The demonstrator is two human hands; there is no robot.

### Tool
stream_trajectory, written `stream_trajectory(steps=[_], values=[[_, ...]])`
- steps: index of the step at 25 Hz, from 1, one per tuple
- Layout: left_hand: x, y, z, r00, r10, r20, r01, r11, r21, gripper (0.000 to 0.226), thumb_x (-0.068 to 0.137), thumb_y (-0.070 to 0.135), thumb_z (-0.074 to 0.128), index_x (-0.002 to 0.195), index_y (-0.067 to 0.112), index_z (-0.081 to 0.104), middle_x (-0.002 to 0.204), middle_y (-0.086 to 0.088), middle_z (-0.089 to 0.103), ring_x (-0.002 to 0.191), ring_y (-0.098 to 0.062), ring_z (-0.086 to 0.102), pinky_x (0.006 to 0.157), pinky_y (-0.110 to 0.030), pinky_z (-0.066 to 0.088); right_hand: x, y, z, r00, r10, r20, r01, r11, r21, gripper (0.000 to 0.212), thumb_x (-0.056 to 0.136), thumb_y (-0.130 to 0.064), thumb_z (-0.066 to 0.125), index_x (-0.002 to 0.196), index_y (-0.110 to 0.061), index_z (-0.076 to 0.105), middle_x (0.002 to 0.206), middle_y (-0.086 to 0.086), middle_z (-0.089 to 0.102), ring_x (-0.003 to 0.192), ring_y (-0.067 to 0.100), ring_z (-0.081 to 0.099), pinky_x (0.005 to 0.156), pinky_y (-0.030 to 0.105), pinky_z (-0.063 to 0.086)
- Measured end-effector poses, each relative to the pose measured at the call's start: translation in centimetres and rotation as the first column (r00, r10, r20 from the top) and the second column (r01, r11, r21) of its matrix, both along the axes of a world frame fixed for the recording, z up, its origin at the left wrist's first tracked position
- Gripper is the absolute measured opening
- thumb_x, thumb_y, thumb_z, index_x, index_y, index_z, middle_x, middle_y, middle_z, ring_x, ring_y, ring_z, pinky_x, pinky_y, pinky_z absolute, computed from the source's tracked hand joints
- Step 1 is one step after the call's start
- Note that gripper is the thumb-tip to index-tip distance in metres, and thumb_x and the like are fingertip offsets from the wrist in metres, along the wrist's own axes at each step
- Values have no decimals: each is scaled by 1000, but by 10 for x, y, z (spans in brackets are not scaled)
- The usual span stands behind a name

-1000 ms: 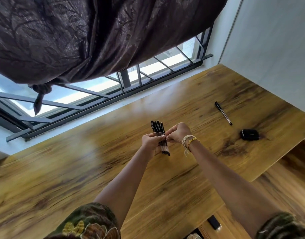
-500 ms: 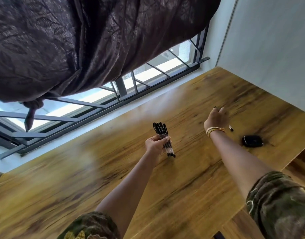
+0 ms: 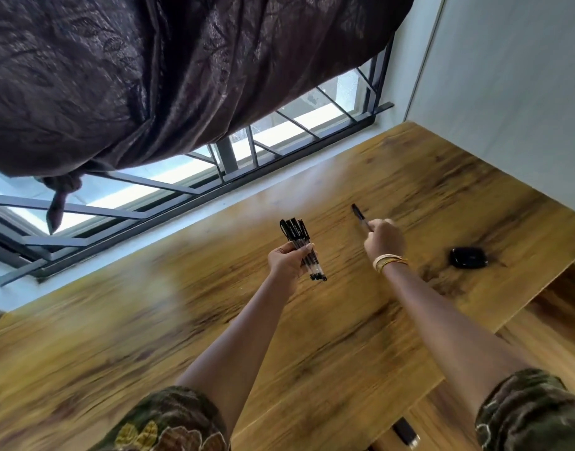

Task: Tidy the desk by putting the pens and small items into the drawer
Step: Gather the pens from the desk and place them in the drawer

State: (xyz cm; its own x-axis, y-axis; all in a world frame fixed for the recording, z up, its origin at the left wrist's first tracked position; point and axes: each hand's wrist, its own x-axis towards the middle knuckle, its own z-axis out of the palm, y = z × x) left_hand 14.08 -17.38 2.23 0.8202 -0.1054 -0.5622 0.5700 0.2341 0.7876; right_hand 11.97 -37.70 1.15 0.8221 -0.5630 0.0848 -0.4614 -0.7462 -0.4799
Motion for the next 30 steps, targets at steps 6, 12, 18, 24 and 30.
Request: stream_trajectory(steps=[6, 12, 18, 24, 30], values=[[-28, 10, 5, 999, 47, 15, -47, 998, -29, 17, 80, -3, 72, 96, -4, 69, 84, -17, 70, 71, -26, 68, 66, -37, 60, -36, 103, 25, 978, 35, 208, -156, 784, 601, 22, 76, -7, 77, 97, -3, 75, 90, 10, 76, 77, 15, 69, 65, 15, 53], [-64, 38, 15, 998, 47, 35, -44, 995, -86, 16, 85, -4, 65, 101, -6, 67, 83, -16, 69, 70, -24, 67, 61, -32, 60, -73, 129, 33, 981, 61, 182, -159, 786, 598, 20, 78, -7, 76, 97, -5, 76, 85, 7, 74, 72, 12, 66, 60, 14, 51], [-109, 58, 19, 994, 82, 77, -70, 986, -149, 7, 85, -3, 66, 90, -1, 69, 75, -12, 72, 64, -21, 70, 67, -36, 61, -114, 149, 43, 977, 45, 210, -175, 733, 658, 22, 77, -9, 77, 100, -8, 75, 80, 1, 71, 71, 8, 65, 55, 6, 48], [-157, 80, 17, 980, 182, 87, -168, 976, -141, 4, 85, 0, 67, 88, -2, 68, 79, -14, 68, 63, -20, 68, 60, -32, 59, -156, 172, 47, 961, 170, 219, -274, 704, 656, 19, 76, -9, 77, 94, -8, 78, 85, 6, 75, 77, 13, 69, 64, 14, 53], [-197, 105, 26, 985, 134, 105, -112, 975, -193, 6, 88, -1, 61, 89, -6, 63, 84, -17, 64, 64, -21, 67, 65, -34, 59, -192, 186, 49, 939, 263, 223, -345, 682, 645, 20, 76, -6, 77, 95, -8, 78, 91, 6, 76, 82, 12, 71, 71, 19, 57]])
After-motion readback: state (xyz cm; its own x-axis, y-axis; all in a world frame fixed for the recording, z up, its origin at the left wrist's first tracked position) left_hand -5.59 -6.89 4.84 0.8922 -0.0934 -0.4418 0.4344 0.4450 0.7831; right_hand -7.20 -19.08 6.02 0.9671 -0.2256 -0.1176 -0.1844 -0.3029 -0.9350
